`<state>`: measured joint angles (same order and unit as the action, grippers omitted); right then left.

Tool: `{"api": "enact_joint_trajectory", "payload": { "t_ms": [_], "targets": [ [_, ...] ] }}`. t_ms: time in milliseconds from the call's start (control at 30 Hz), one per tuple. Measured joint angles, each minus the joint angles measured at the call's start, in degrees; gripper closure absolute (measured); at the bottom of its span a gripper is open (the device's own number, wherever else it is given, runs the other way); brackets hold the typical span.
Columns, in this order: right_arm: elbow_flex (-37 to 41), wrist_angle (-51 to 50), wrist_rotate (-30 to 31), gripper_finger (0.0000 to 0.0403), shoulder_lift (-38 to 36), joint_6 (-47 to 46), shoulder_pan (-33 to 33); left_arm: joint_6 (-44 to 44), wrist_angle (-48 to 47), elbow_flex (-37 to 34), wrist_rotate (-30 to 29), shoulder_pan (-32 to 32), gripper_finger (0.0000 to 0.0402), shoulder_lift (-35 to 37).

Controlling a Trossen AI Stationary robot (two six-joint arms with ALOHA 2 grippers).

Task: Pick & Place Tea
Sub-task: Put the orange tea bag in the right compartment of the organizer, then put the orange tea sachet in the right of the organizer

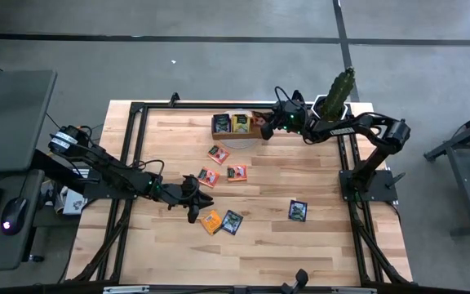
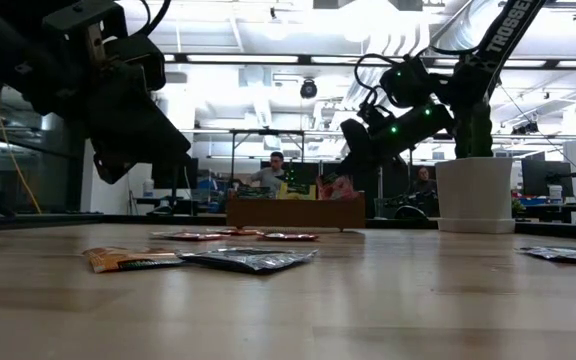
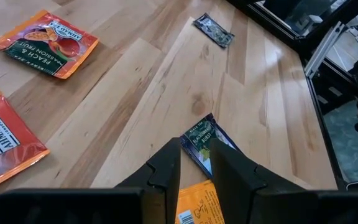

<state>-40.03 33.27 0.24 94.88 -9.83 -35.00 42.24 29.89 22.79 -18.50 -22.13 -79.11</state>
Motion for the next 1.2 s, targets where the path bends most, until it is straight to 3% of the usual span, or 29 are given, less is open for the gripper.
{"api": "enact_joint_trajectory", "payload": {
  "t_ms": [300, 533, 667, 1000, 1200],
  "targets": [
    [0.0, 1.9, -1.9, 0.0402, 4.1, -4.7, -0.6, 0.0, 0.0, 0.0, 0.0, 0.0, 0.0315, 0.0],
    [0.0, 3.5, 1.1, 0.0392, 4.2, -5.3, -0.7, 0.0, 0.0, 0.0, 0.1, 0.0, 0.0315, 0.0],
    [0.0, 3.7, 0.5, 0.0361, 4.2, -5.5, -0.7, 0.0, 0.0, 0.0, 0.1, 0.0, 0.0315, 0.0],
    [0.0, 3.8, 0.7, 0.0242, 3.1, -6.6, -0.7, 0.0, 0.1, 0.0, 0.1, 0.0, 0.0315, 0.0],
    [0.0, 2.7, 0.4, 0.0224, -2.7, -4.4, -0.6, 0.0, 0.1, 0.0, 0.1, 0.0, 0.0315, 0.0]
  ]
}}
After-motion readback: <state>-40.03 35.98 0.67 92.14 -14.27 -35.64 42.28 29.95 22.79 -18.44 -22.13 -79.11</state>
